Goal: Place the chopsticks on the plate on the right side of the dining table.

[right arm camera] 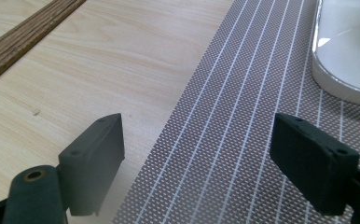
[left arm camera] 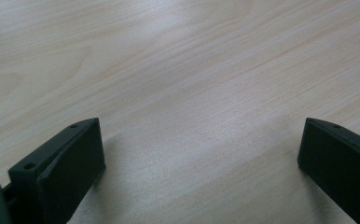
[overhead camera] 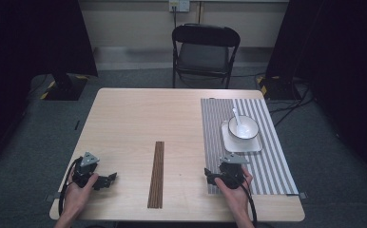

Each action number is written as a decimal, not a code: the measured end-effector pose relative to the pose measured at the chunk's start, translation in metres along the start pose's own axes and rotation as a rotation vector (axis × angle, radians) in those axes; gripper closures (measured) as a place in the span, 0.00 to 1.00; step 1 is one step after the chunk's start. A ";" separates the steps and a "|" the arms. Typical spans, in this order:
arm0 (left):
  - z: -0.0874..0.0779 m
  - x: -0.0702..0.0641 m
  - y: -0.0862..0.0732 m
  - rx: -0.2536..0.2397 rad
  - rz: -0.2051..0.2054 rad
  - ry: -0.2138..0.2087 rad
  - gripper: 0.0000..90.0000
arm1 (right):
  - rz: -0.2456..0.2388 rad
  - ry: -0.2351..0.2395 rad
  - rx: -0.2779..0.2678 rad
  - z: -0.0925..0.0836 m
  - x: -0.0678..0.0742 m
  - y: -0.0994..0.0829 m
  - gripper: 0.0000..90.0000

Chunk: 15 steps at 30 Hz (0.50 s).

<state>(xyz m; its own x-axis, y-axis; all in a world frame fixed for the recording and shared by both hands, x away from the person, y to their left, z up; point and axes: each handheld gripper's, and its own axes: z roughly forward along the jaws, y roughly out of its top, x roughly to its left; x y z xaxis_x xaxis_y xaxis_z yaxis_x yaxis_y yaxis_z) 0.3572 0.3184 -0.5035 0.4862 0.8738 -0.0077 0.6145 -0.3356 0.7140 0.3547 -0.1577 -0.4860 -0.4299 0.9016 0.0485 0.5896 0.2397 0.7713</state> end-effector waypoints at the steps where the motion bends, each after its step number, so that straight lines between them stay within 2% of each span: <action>1: 0.000 0.000 0.000 0.000 0.000 0.000 0.00 | -0.007 0.002 0.006 0.001 0.001 0.000 0.19; 5: 0.000 0.000 0.000 0.000 0.000 -0.001 0.00 | -0.009 0.018 0.020 0.001 0.003 0.002 0.20; 9: 0.000 0.000 0.000 0.000 0.000 0.000 0.00 | -0.032 0.025 0.003 -0.002 0.007 0.005 0.22; 12: 0.000 0.000 0.000 -0.001 0.000 0.002 0.00 | -0.034 0.021 -0.034 -0.005 0.011 0.007 0.25; 15: 0.000 0.000 0.000 0.000 0.000 0.003 0.00 | -0.042 0.043 -0.027 -0.004 0.018 0.009 0.26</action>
<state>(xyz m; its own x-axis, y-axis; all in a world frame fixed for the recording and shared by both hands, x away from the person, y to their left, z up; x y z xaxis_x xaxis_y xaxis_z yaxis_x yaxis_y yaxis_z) 0.3574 0.3184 -0.5034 0.4848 0.8746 -0.0055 0.6141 -0.3359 0.7142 0.3498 -0.1411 -0.4763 -0.4835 0.8743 0.0425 0.5518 0.2668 0.7901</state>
